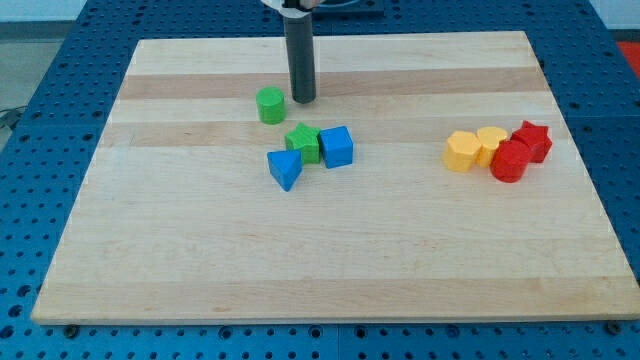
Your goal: Push the green circle into the green star
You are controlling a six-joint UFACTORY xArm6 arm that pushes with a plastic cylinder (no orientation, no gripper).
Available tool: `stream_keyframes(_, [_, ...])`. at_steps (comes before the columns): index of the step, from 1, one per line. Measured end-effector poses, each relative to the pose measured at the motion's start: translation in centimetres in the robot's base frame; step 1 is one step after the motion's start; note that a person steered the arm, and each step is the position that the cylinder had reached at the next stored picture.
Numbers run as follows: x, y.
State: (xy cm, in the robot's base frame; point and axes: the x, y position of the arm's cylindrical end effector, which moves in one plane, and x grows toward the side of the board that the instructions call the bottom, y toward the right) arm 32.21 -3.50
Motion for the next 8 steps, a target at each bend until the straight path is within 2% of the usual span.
stream_keyframes(1, [-0.9, 0.0])
stream_keyframes(2, [-3.5, -4.1])
stream_keyframes(4, [-1.9, -11.5])
stream_keyframes(5, [-1.3, -11.9])
stream_keyframes(8, [4.3, -7.5])
